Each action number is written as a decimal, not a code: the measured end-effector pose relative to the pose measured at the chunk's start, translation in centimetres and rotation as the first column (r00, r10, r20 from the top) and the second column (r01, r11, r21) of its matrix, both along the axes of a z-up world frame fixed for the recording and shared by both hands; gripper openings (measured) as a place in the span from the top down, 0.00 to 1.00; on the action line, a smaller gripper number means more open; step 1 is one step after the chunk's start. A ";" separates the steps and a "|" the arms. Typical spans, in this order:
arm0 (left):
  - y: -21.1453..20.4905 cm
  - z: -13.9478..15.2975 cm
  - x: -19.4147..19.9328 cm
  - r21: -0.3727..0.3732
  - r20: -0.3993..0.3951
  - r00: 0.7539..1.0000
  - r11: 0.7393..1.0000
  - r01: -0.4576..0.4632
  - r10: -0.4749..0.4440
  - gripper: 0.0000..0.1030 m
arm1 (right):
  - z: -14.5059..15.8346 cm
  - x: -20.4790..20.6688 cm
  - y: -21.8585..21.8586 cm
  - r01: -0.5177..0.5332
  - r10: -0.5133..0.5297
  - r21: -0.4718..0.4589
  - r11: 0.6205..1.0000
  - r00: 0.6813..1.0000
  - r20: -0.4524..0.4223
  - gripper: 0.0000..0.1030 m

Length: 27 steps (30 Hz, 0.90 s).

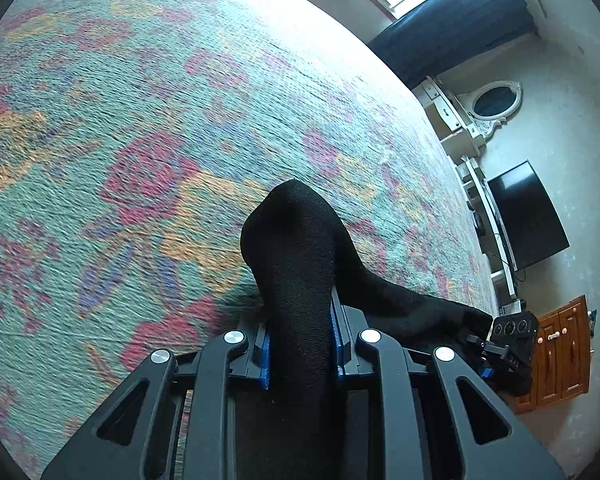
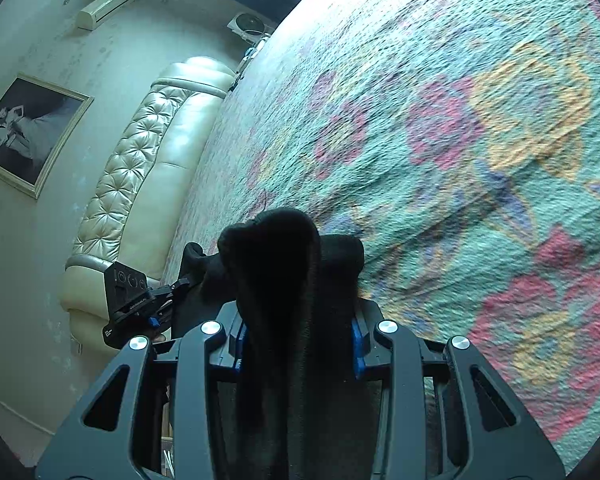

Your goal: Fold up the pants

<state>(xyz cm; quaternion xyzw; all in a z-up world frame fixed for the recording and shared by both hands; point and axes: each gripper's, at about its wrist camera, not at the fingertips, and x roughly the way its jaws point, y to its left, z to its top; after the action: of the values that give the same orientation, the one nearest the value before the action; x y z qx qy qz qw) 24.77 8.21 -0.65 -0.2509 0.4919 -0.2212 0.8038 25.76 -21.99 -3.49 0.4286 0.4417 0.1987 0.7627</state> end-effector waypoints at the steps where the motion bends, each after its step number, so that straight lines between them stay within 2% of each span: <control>1: 0.8 -0.2 0.1 -0.001 -0.003 1.000 1.000 -0.009 0.009 0.78 | 0.0 0.4 0.5 -0.004 0.004 0.002 1.000 1.000 0.001 0.65; 11: 4.9 -1.2 1.4 -0.030 -0.029 0.998 0.998 -0.056 0.055 0.78 | -0.9 2.2 3.1 -0.006 0.006 0.029 1.000 1.000 -0.001 0.65; 27: 4.4 -0.8 1.4 -0.019 -0.022 0.998 0.998 -0.052 0.051 0.78 | -0.6 2.3 3.4 -0.001 0.001 0.024 1.000 1.000 0.001 0.65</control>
<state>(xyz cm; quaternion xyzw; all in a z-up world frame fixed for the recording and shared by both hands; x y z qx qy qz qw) 26.17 12.60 -1.43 -0.2738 0.4918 -0.2026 0.8013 28.02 -18.62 -4.04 0.4375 0.4393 0.2046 0.7574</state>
